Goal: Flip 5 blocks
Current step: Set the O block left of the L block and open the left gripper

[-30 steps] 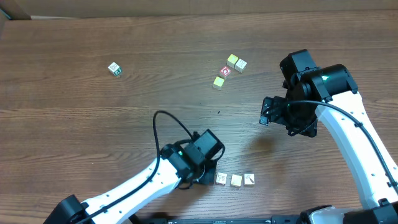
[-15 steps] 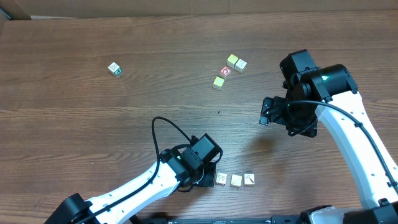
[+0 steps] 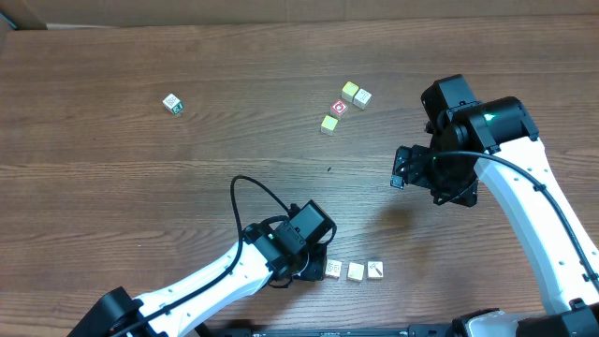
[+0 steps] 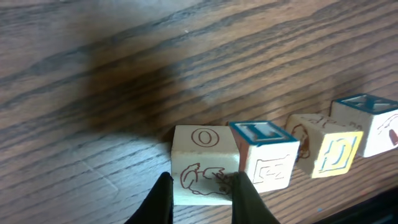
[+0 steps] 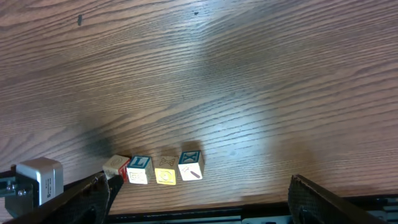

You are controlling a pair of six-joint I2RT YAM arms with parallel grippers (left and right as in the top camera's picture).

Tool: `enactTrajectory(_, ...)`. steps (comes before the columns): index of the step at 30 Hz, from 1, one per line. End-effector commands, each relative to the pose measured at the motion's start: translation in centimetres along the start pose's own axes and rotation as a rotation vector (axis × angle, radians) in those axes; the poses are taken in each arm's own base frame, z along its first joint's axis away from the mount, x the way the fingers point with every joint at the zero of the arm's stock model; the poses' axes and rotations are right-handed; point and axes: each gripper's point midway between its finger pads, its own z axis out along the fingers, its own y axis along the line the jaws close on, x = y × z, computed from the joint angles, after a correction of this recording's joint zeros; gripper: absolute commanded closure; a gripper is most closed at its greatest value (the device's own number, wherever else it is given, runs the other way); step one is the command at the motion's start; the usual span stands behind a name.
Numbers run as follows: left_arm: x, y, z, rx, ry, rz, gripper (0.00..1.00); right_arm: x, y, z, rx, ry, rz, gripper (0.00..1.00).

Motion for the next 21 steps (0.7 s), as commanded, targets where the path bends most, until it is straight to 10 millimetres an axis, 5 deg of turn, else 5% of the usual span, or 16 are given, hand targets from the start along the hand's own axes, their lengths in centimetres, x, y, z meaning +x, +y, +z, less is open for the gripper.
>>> enactTrajectory(1, 0.66, 0.53, 0.88, -0.02, 0.035, -0.014, 0.83, -0.28, 0.11, -1.34, -0.017, -0.047, -0.007, 0.07)
enactTrajectory(9, 0.66, 0.53, 0.87, -0.02, 0.035, -0.014, 0.71, -0.25, 0.09, -1.34, -0.016, -0.046, -0.007, 0.07)
enactTrajectory(21, 0.26, 0.18, 0.78, -0.005, 0.018, -0.005, 0.67, -0.19, 0.06, -1.34, -0.015, -0.044, -0.006, 0.07)
